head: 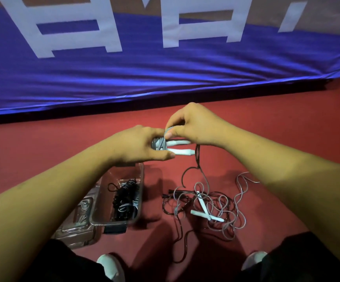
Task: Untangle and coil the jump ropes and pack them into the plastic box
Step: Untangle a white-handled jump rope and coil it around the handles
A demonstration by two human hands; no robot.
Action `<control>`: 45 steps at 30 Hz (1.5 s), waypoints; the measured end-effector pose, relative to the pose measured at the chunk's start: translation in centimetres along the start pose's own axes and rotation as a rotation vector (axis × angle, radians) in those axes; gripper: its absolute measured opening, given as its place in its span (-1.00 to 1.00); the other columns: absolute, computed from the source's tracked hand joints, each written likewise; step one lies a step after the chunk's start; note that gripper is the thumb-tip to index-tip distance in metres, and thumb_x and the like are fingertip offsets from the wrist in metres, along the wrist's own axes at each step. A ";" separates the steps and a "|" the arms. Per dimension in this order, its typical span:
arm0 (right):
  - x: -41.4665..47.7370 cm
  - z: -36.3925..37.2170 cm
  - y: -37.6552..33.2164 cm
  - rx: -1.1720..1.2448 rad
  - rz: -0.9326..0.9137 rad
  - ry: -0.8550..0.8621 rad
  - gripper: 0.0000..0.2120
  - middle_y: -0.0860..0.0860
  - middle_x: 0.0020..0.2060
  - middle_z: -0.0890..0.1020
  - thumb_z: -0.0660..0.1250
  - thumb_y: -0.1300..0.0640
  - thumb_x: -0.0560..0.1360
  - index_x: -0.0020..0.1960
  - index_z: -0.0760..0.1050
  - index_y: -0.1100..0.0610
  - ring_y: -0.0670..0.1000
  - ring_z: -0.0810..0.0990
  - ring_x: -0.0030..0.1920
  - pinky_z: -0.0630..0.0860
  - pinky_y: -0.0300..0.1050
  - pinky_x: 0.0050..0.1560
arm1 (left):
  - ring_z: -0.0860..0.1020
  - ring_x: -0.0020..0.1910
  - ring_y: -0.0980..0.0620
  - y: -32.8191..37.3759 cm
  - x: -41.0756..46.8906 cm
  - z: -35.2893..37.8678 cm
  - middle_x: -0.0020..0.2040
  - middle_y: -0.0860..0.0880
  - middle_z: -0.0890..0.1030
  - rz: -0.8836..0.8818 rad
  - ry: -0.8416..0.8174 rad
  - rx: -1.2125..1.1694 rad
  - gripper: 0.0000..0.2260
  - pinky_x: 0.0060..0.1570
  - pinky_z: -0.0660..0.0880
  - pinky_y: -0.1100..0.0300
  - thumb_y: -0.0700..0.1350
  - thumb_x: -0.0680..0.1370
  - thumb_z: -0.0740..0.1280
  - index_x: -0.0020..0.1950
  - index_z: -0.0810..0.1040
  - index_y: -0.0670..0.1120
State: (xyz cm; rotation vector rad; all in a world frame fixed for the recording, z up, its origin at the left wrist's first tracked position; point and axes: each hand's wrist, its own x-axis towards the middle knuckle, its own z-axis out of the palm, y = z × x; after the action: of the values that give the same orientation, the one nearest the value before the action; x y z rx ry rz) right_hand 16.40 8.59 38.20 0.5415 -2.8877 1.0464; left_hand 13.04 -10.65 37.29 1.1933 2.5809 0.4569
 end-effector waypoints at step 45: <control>0.7 -0.5 3.6 -0.066 0.103 0.250 -0.88 -0.10 -0.33 0.64 0.45 0.08 0.45 -0.12 0.69 0.12 -0.22 0.56 -0.32 0.41 -0.35 -0.21 | 0.56 -0.37 0.18 0.9 1.3 1.6 -0.30 0.04 0.67 -0.101 -0.056 -0.208 -0.75 -0.31 0.41 0.24 0.29 0.44 0.39 -0.04 0.53 0.18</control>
State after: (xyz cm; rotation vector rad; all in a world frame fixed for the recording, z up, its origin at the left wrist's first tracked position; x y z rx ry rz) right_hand 14.51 11.21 36.45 0.2412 -2.7409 0.9497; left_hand 13.44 -8.83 36.07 0.9873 2.4619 0.6418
